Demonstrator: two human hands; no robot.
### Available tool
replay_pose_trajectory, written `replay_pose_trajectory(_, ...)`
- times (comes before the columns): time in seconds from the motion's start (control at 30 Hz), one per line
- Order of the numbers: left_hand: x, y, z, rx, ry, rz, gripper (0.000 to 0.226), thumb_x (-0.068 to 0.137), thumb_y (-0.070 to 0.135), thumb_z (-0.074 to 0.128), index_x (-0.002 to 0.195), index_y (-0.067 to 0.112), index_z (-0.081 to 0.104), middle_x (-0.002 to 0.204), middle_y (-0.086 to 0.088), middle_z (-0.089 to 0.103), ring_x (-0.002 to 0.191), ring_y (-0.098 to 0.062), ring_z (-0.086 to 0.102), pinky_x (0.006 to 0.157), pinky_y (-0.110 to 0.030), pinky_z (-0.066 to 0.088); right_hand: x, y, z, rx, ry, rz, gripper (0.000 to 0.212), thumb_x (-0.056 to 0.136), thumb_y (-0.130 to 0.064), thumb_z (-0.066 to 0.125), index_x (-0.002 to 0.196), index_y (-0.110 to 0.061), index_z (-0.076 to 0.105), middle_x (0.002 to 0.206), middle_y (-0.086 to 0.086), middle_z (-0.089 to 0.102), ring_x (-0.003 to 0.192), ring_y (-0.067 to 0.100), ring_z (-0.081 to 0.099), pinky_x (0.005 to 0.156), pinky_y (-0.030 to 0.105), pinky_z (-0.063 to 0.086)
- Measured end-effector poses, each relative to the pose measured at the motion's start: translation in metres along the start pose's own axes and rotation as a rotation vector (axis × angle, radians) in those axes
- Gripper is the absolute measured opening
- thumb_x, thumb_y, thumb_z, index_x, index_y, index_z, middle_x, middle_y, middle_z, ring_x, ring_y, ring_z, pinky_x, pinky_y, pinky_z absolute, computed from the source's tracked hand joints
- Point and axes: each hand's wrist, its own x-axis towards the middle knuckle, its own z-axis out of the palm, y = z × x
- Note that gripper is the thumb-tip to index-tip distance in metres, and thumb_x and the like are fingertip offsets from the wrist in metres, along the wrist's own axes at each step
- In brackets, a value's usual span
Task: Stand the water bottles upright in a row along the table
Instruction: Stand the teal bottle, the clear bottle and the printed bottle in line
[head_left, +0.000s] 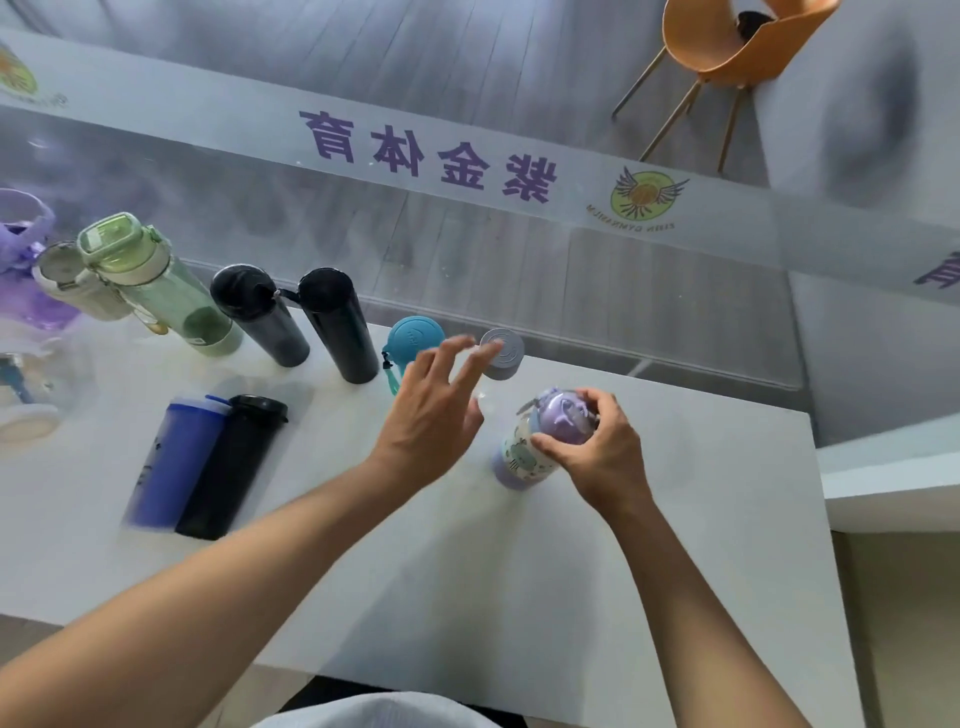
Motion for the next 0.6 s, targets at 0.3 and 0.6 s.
replay_pose_trajectory(0.3,0.026,-0.006,0.015,0.187,-0.204,-0.02,0.072,0.078,0.007,0.06,0.145,0.024,0.039,0.153,-0.005,0.04,0.135,-0.039,0.037,0.1,-0.054,0.04,0.047,0.003,-0.006,-0.005,0.048,-0.04,0.071,0.063,-0.024,0.092,0.123,-0.021,0.055,0.116,-0.005,0.06,0.101,0.012,0.056,0.085,0.019,0.042)
replay_pose_trajectory(0.6,0.015,-0.005,0.019,0.232,-0.256,-0.058,0.077,0.086,0.013,0.057,0.153,0.027,0.022,0.164,0.0,0.017,0.143,-0.038,0.026,0.108,-0.051,0.032,0.06,0.008,-0.008,-0.044,0.055,-0.05,0.073,0.066,-0.023,0.091,0.128,-0.015,0.053,0.12,0.001,0.059,0.102,0.016,0.056,0.083,0.017,0.038)
